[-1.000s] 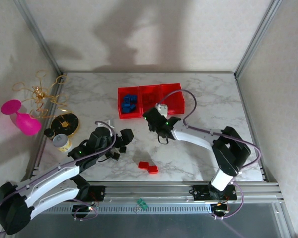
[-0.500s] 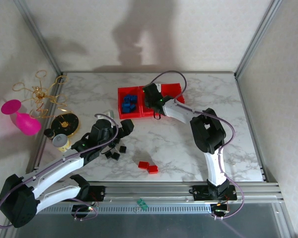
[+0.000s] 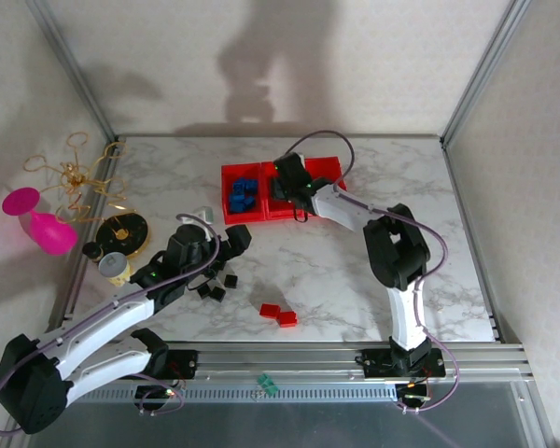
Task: Sort the legos into containers by color
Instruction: Place the lego in the container, then pick up the lego from the bottom-center of the table.
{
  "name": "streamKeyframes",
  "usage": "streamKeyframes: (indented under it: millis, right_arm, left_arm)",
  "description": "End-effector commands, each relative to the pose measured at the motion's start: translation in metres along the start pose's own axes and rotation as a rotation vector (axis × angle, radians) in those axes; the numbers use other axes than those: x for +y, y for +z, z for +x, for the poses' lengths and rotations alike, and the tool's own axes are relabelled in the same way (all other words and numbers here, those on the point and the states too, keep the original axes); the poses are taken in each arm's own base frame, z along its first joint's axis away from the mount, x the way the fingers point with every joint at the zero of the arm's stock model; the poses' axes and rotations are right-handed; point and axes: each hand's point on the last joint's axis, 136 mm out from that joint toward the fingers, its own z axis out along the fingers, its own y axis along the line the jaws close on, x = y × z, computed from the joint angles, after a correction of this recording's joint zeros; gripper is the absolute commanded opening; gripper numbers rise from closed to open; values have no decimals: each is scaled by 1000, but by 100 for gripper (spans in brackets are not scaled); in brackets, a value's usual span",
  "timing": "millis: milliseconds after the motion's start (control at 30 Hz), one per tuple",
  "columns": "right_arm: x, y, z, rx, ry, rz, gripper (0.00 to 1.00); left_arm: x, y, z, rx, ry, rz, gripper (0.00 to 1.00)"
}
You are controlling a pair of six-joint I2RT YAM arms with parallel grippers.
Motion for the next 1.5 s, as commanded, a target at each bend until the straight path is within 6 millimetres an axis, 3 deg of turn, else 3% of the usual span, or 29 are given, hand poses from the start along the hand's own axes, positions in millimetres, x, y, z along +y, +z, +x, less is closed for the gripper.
streamKeyframes:
  millis: [0, 133, 300, 400, 667, 900, 1133, 1467]
  right_arm:
    - [23, -43, 15, 9, -19, -80, 63]
    - [33, -74, 60, 73, -77, -115, 67]
    - [66, -114, 128, 155, -283, -291, 70]
    - [67, -129, 161, 219, -361, -302, 72]
    - [87, -174, 220, 303, -518, -516, 78]
    - [94, -182, 255, 403, -638, -575, 74]
    - [89, -170, 282, 479, -724, -517, 75]
    - [85, -153, 293, 500, -791, -444, 69]
  left_arm:
    - [-15, -12, -1, 17, 19, 42, 100]
    - [-11, -20, 10, 44, 5, 47, 100]
    - [2, -31, 19, 67, -4, 15, 100]
    - [9, -36, 26, 86, -7, -5, 100]
    - [27, -46, 39, 109, -41, -45, 100]
    - [35, -54, 41, 104, -57, -66, 100]
    - [40, -60, 39, 83, -65, -76, 100]
    - [43, -60, 39, 78, -60, -91, 99]
